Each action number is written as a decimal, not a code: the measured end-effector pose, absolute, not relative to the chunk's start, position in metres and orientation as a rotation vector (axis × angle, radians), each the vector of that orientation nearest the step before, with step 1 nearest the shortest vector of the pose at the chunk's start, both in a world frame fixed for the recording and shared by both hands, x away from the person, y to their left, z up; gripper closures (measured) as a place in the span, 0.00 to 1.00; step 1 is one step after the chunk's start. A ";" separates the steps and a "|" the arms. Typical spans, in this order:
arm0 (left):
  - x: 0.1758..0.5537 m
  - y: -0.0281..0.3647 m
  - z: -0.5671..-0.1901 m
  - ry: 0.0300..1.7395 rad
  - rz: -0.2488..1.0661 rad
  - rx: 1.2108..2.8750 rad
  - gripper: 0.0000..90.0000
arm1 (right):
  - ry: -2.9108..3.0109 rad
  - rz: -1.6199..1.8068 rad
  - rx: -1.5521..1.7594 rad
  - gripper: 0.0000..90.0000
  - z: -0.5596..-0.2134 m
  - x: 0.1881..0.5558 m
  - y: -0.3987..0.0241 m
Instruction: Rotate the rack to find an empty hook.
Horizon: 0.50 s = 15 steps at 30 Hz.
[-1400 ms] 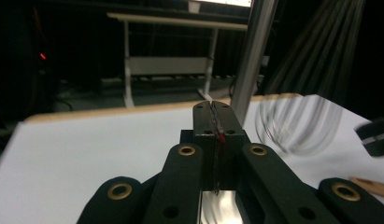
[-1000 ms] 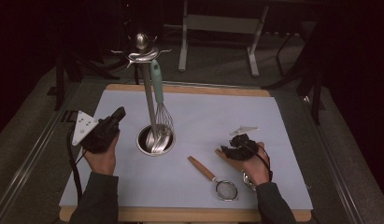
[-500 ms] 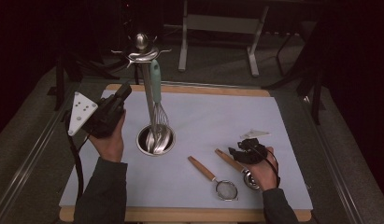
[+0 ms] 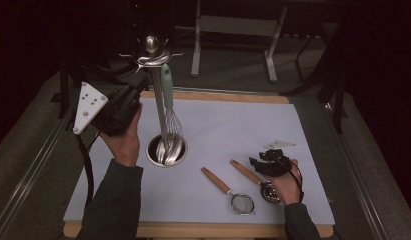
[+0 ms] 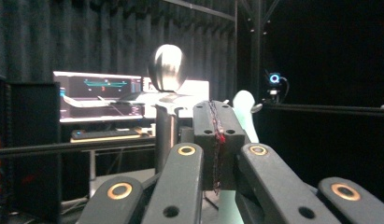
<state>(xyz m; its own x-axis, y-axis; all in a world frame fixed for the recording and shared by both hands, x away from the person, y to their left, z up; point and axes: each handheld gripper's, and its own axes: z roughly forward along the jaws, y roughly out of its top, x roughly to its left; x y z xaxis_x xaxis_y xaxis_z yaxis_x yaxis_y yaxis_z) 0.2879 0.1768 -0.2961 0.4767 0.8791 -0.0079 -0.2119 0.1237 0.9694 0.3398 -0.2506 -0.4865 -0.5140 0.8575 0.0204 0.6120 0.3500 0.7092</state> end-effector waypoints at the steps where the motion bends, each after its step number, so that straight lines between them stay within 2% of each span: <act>1: 0.289 0.178 -0.296 0.721 0.900 1.181 1.00 | 2.260 0.960 1.294 0.57 -0.486 0.340 -0.251; 15: 0.301 0.194 -0.295 0.796 0.943 1.137 1.00 | 2.273 1.000 1.274 0.57 -0.486 0.338 -0.249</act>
<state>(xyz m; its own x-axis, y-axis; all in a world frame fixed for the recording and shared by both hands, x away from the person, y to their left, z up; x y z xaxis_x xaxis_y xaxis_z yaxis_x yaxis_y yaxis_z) 0.3010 0.1937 -0.2947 0.4013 0.9146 -0.0502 -0.2032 0.1423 0.9687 0.3378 -0.2487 -0.4855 -0.5351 0.8440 0.0369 0.5974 0.3471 0.7229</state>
